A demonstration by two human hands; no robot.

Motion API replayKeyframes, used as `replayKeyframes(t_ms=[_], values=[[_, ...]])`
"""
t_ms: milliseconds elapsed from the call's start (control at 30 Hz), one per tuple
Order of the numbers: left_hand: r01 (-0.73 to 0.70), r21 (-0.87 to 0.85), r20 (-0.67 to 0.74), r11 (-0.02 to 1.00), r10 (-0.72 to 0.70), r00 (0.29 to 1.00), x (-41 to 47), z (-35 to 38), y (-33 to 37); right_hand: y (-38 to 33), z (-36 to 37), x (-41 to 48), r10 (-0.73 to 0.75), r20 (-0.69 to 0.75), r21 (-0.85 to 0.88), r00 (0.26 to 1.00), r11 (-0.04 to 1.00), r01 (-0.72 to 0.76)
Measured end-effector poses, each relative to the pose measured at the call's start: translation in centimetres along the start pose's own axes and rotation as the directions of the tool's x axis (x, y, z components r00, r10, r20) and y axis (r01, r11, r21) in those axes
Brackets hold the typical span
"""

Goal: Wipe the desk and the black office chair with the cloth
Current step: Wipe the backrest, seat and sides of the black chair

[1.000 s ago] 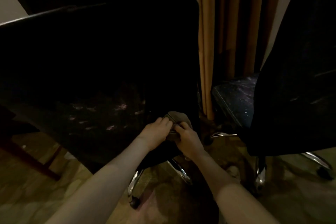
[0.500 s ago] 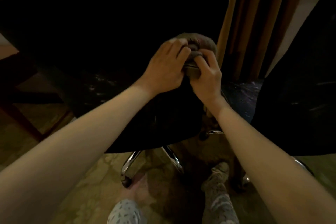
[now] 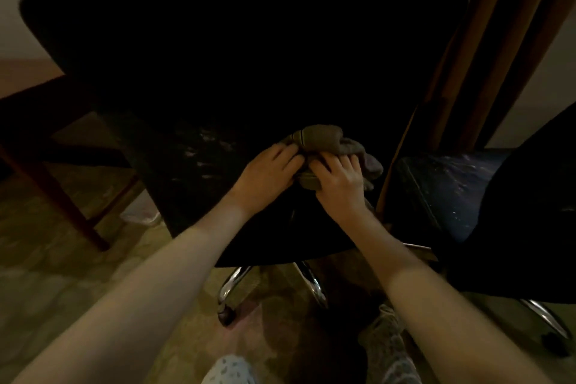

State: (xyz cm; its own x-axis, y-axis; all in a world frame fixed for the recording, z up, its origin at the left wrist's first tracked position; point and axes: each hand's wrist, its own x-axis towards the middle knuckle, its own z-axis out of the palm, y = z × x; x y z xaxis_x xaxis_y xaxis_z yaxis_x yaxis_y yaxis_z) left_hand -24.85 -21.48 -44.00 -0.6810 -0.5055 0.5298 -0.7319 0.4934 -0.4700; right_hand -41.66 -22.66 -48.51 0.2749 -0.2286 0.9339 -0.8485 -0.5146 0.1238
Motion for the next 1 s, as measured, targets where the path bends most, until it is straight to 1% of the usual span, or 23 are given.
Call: replayKeyframes(t_ms=[67, 133, 167, 200, 233, 267, 300, 333, 400, 433, 467, 500, 567, 667, 733, 800, 867, 900, 1000], values=[[0.035, -0.021, 0.082, 0.999, -0.033, 0.996, -1.9, 2.2, 1.2, -0.8, 0.6, -2.2, 0.038, 0.179, 0.024, 0.983, 0.999, -0.043], [0.121, -0.104, 0.223, 0.987, -0.096, 0.97, -3.2, 2.9, 2.3, -1.9, 1.2, -3.7, 0.103, 0.38, 0.063, 0.919, 0.989, -0.137], [0.177, -0.135, 0.336, 0.975, -0.124, 0.934, -3.6, 2.8, 2.7, -2.4, 1.3, -4.1, 0.111, 0.484, 0.08, 0.868, 0.982, -0.171], [0.22, -0.149, 0.467, 0.964, -0.128, 0.875, -4.2, 2.8, 3.1, -2.7, 1.5, -4.5, 0.095, 0.583, 0.09, 0.807, 0.98, -0.18], [0.244, -0.163, 0.557, 0.956, -0.115, 0.823, -4.9, 2.9, 3.4, -3.0, 1.7, -4.8, 0.072, 0.665, 0.109, 0.744, 0.975, -0.192], [0.279, -0.182, 0.603, 0.943, -0.117, 0.789, -5.4, 2.7, 3.7, -3.3, 1.6, -5.1, 0.062, 0.72, 0.121, 0.691, 0.969, -0.213], [0.307, -0.196, 0.613, 0.931, -0.128, 0.779, -5.7, 2.3, 4.0, -3.6, 1.4, -5.3, 0.067, 0.737, 0.126, 0.672, 0.964, -0.234], [0.315, -0.204, 0.597, 0.927, -0.137, 0.791, -5.8, 2.0, 4.1, -3.8, 1.1, -5.4, 0.073, 0.717, 0.139, 0.693, 0.959, -0.245], [0.315, -0.194, 0.561, 0.929, -0.159, 0.813, -5.6, 1.2, 3.8, -3.9, 0.1, -4.9, 0.068, 0.66, 0.153, 0.749, 0.963, -0.222], [0.306, -0.199, 0.521, 0.931, -0.164, 0.838, -5.4, 0.6, 3.6, -3.9, -0.3, -4.5, 0.078, 0.626, 0.162, 0.776, 0.96, -0.227], [0.27, -0.213, 0.443, 0.939, -0.153, 0.883, -5.1, 0.2, 3.3, -3.8, -0.7, -4.0, 0.085, 0.58, 0.181, 0.81, 0.956, -0.229], [0.24, -0.243, 0.333, 0.94, -0.152, 0.931, -4.7, -0.4, 2.9, -3.6, -1.1, -3.4, 0.094, 0.517, 0.203, 0.851, 0.952, -0.228], [0.202, -0.283, 0.142, 0.938, -0.167, 0.976, -4.2, -2.0, 2.3, -3.1, -2.3, -2.0, 0.113, 0.376, 0.228, 0.92, 0.951, -0.21], [0.133, -0.312, -0.078, 0.941, -0.165, 0.983, -2.8, -4.9, 1.3, -2.7, -3.8, 1.2, 0.109, 0.098, 0.24, 0.989, 0.962, -0.13], [0.099, -0.329, -0.203, 0.939, -0.173, 0.964, -1.7, -7.2, 0.0, -2.5, -4.8, 4.4, 0.082, -0.077, 0.255, 0.994, 0.965, -0.06], [0.088, -0.315, -0.303, 0.945, -0.188, 0.934, -0.7, -9.5, -1.5, -2.8, -5.9, 7.9, 0.026, -0.185, 0.208, 0.982, 0.978, 0.013], [0.111, -0.246, -0.367, 0.963, -0.198, 0.909, 0.0, -11.0, -3.1, -3.0, -6.0, 10.7, -0.055, -0.214, 0.077, 0.975, 0.994, 0.074], [0.128, -0.198, -0.366, 0.972, -0.194, 0.91, 0.0, -11.4, -4.0, -3.1, -5.6, 11.5, -0.086, -0.198, 0.028, 0.976, 0.995, 0.093], [0.14, -0.082, -0.245, 0.987, -0.156, 0.957, -0.7, -10.9, -6.2, -3.5, -3.9, 12.0, -0.164, -0.059, -0.01, 0.985, 0.986, 0.164]])
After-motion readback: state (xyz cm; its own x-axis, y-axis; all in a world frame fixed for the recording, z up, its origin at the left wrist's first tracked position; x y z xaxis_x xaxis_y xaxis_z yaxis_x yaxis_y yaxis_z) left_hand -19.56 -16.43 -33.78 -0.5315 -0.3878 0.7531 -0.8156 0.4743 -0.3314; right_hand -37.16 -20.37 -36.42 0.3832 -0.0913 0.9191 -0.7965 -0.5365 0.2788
